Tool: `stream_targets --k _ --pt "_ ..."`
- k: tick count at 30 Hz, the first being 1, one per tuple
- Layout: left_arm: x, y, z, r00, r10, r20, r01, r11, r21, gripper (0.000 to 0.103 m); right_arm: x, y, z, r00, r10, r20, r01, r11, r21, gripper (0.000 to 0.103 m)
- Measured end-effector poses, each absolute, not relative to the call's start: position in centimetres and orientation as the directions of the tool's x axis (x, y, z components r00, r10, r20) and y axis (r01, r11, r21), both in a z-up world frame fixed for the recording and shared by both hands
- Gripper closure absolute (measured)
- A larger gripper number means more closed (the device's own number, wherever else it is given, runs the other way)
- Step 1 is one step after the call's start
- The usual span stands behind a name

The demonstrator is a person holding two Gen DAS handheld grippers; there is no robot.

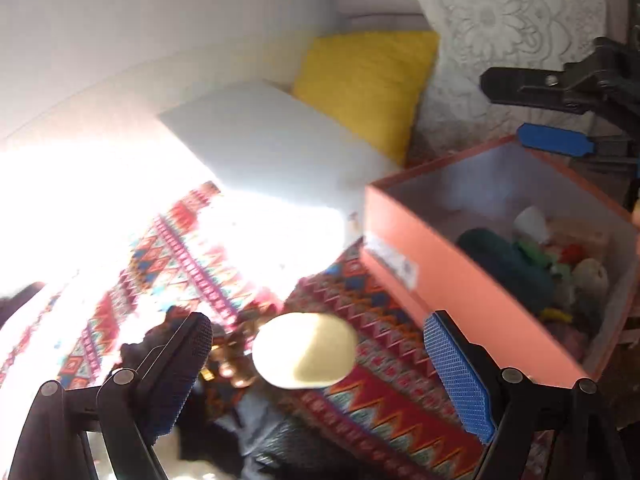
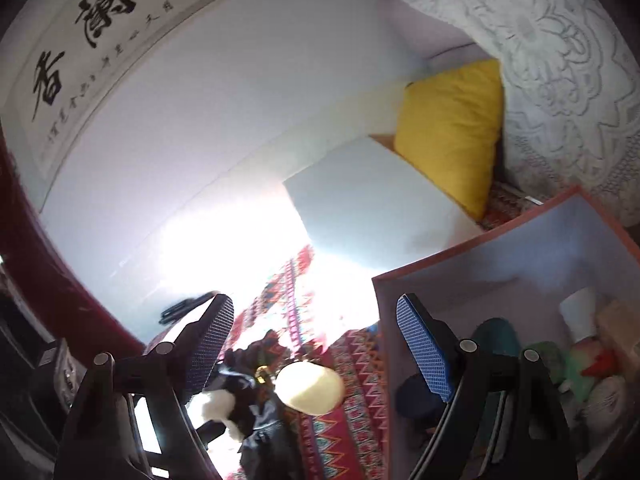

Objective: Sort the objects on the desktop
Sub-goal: 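Grasp the white battery card with the left gripper while the right grasps the LED bulb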

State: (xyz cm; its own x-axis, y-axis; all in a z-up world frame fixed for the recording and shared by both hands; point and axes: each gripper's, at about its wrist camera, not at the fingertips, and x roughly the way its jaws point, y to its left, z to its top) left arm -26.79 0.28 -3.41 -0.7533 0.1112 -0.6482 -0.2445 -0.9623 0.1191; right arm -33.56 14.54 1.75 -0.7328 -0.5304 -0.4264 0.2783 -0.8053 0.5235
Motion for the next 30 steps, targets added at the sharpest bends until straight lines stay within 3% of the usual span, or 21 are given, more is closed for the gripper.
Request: stream_targets --k 4,7,11,20,22,24,30 --pt "-26.5 -7.2 -4.2 -0.715 -0.045 -0.698 -0.174 -0.955 0.240 0.013 -34.7 8.3 -0.1 -0.637 -0.616 -0.463 0.346 -0.766 0.542 0.016" --pt "-27.9 -13.0 -4.8 -0.652 -0.124 -0.748 -0.117 -0.958 0.260 0.013 -35.5 4.1 -2.0 -0.554 -0.668 -0.497 0.380 -0.734 0.562 0.017" --pt "-30.6 -18.4 -7.8 -0.525 -0.146 -0.838 -0.089 -0.970 0.224 0.031 -35.8 -0.4 -3.5 -0.480 -0.699 -0.530 0.424 -0.714 0.557 0.019" --pt "-34.5 -19.7 -13.9 -0.418 -0.113 -0.901 -0.191 -0.959 0.209 0.032 -37.9 -4.1 -7.2 -0.386 -0.707 -0.593 0.429 -0.707 0.562 0.021" --pt "-35.4 -21.0 -14.6 -0.410 -0.114 -0.905 -0.165 -0.966 0.197 0.044 -38.8 -5.4 -8.0 -0.326 -0.742 -0.587 0.430 -0.669 0.607 0.028" --pt "-36.0 -22.5 -15.2 -0.412 -0.084 -0.907 -0.138 -0.979 0.153 0.080 -39.8 -7.5 -8.7 -0.254 -0.783 -0.568 0.440 -0.616 0.653 0.035" --pt "-35.4 -25.4 -14.8 -0.464 -0.050 -0.885 -0.082 -0.992 0.099 0.084 -42.8 -16.4 -12.2 -0.086 -0.764 -0.639 0.430 -0.607 0.668 0.043"
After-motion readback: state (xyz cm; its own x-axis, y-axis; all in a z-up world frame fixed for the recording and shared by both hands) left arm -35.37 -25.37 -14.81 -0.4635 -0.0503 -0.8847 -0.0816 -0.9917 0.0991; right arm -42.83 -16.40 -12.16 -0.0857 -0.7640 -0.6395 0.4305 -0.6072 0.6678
